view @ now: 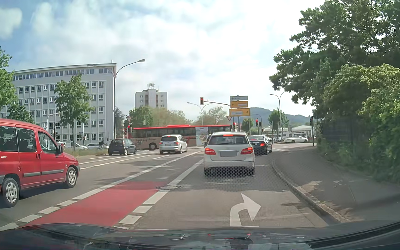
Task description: Follow the waypoints while adhering to traffic rules and regulations
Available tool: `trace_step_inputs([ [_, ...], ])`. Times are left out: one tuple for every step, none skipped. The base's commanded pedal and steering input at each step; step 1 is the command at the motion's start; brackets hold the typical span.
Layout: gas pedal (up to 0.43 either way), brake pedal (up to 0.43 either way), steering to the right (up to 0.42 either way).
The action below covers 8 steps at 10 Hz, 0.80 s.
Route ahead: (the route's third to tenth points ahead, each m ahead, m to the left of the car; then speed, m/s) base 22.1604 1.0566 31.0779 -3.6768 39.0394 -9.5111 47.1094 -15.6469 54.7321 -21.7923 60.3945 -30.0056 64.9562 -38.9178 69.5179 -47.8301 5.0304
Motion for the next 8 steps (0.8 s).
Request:
trace_step_inputs([
  [0.0,0.183,0.019],
  [0.0,0.189,0.019],
  [0.0,0.189,0.017],
  [0.0,0.189,0.016],
  [0.0,0.189,0.016],
  [0.0,0.189,0.017],
  [0.0,0.195,0.016],
  [0.0,0.22,0.017],
])
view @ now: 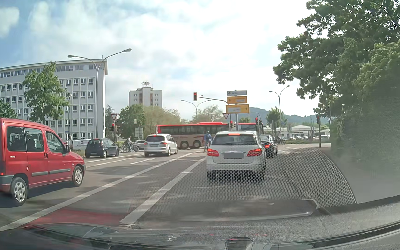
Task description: Follow the waypoints while adhering to traffic rules and regulations
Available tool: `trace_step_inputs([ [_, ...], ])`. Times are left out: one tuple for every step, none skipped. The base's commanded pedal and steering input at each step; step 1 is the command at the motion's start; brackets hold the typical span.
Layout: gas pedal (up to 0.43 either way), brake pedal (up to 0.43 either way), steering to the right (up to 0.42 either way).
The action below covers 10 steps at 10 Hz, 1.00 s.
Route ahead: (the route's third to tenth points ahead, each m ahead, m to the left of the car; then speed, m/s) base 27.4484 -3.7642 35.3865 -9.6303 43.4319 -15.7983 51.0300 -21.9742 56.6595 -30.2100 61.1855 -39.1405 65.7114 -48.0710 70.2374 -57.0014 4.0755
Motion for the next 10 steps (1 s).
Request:
trace_step_inputs([
  [0.0,0.226,0.017],
  [0.0,0.226,0.019],
  [0.0,0.226,0.023],
  [0.0,0.226,0.031],
  [0.0,0.226,0.038],
  [0.0,0.226,0.048],
  [0.0,0.226,0.064],
  [0.0,0.226,0.082],
  [0.0,0.22,0.096],
  [0.0,0.213,0.112],
])
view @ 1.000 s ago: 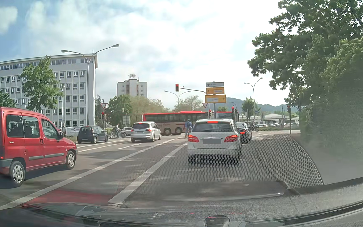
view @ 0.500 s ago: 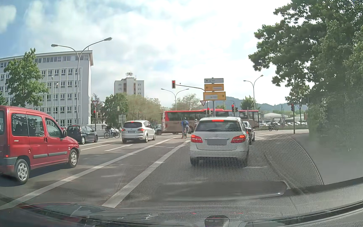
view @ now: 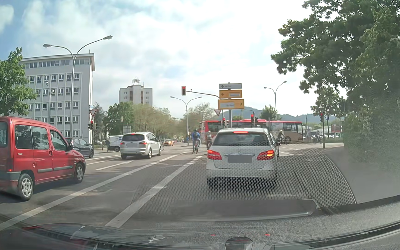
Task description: Follow the waypoints while adhering to traffic rules and regulations
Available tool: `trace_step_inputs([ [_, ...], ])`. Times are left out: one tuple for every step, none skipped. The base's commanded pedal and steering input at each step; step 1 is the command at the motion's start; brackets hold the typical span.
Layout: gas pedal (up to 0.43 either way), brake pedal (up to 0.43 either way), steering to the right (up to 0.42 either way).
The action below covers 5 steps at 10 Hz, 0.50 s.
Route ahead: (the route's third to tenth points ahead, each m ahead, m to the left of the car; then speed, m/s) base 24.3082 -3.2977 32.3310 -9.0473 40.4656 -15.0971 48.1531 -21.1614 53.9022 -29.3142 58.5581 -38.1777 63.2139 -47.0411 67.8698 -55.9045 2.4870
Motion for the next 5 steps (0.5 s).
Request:
trace_step_inputs([
  [0.0,0.195,0.114],
  [0.0,0.165,0.098],
  [0.0,0.159,0.079],
  [0.0,0.159,0.062],
  [0.0,0.159,0.048],
])
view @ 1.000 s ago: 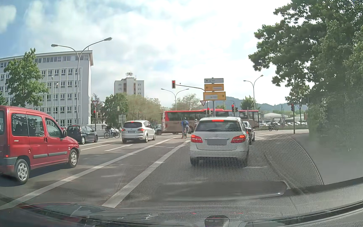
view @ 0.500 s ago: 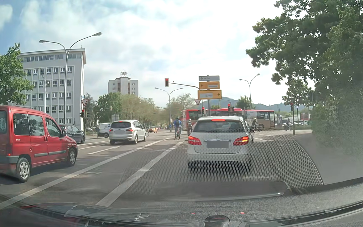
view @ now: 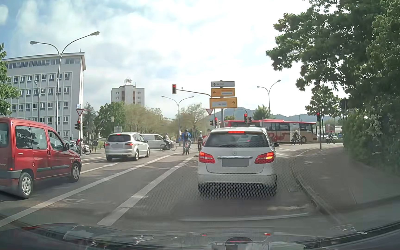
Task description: Follow the waypoints while adhering to traffic rules and regulations
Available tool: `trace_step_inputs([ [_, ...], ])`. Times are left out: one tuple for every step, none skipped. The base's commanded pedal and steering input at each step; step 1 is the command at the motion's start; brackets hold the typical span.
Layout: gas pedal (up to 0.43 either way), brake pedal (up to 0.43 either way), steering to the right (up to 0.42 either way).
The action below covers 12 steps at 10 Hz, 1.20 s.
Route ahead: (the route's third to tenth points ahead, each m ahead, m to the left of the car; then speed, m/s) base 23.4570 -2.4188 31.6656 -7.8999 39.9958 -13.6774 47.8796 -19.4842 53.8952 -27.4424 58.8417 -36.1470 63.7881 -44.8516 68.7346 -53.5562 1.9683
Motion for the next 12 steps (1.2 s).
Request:
trace_step_inputs([
  [0.0,0.159,0.04],
  [0.0,0.159,0.033],
  [0.0,0.159,0.032],
  [0.0,0.159,0.033],
  [0.0,0.152,0.033],
  [0.0,0.152,0.034],
  [0.0,0.146,0.034],
  [0.0,0.14,0.034],
  [0.0,0.122,0.035],
  [0.0,0.116,0.039],
  [0.0,0.122,0.046],
  [0.0,0.116,0.058],
])
